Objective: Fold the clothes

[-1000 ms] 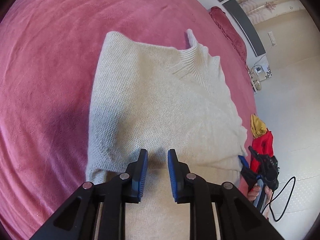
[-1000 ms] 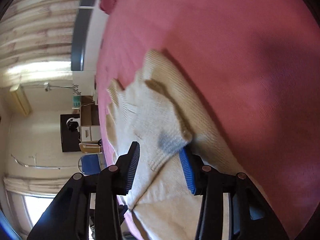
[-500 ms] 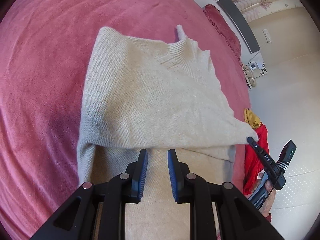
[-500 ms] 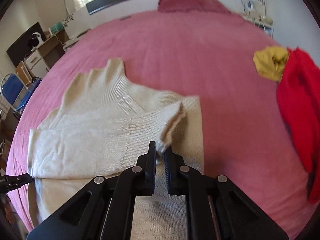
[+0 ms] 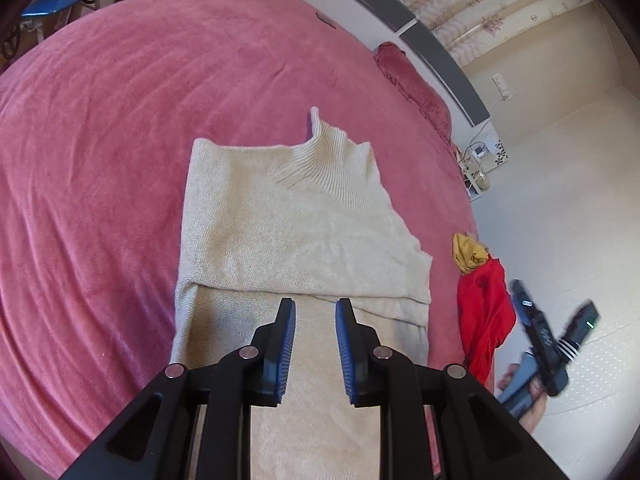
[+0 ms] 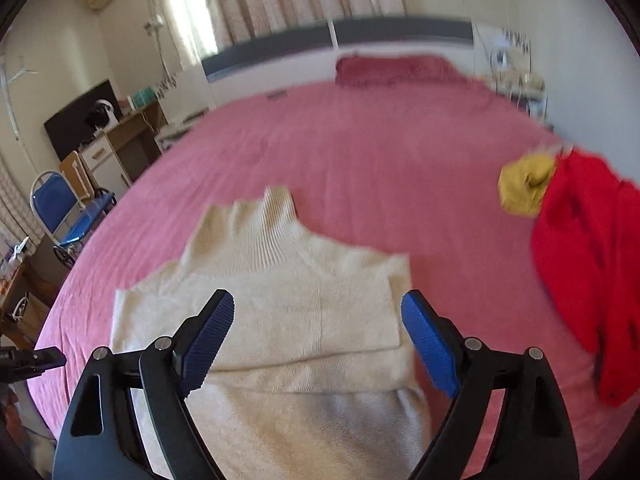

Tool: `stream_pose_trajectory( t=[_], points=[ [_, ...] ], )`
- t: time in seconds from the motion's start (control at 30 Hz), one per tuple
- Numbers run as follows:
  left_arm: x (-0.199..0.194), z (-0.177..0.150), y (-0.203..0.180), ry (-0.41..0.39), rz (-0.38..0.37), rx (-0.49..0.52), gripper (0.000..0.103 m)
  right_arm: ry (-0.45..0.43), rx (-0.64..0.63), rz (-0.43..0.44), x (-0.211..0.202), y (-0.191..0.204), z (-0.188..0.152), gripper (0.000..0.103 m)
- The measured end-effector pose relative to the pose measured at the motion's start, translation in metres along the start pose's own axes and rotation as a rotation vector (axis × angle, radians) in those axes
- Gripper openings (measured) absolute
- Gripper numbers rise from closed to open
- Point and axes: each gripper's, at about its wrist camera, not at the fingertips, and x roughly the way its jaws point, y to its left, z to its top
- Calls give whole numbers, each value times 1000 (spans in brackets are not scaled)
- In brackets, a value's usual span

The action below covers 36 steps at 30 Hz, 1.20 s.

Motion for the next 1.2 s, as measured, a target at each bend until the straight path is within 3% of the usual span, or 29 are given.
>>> stream_pose_trajectory(
  t=[0.07,0.1,0.13,0.17,0.2,0.23,0.37,0.5,0.57,0.7,0.83,0.93,0.97,1.13,1.2],
  points=[
    [-7,-1,-4,-13,-6,6,20,-166,-96,-56,-51,18,9,89],
    [-11,-3,-5,-19,-5,8,21,-263,-153,-92,-80,29,12,92],
    [-14,-5,-7,-24,-6,9,21,-358,-202,-126,-105,38,11,103],
    [-16,-7,-9,-25,-13,11,21,-463,-236,-151,-128,47,8,103],
    [-17,-9,-10,-24,-16,12,21,-544,-249,-150,-145,52,4,103],
    [-20,-11,-10,-25,-14,10,21,-565,-249,-118,-155,56,5,103],
    [-24,-20,-17,-26,-26,21,21,-441,-246,130,-162,62,14,103],
    [-22,-25,-15,-25,-30,17,21,-354,-180,52,-139,54,12,103],
    [-17,-26,-10,-20,-33,7,21,-221,-100,87,-108,35,11,103],
    [-1,-25,2,-1,-32,-23,21,123,163,260,-14,-18,-2,103],
    [21,-20,20,34,-18,-61,21,327,416,343,60,-58,-27,103],
    [36,-15,31,53,0,-78,21,407,518,363,98,-70,-42,103],
    [41,-13,34,58,5,-80,21,436,546,358,110,-73,-47,101],
    [60,-6,40,78,15,-76,21,506,581,275,147,-85,-64,63],
    [67,-4,40,86,18,-72,21,520,600,271,156,-88,-68,60]
  ],
)
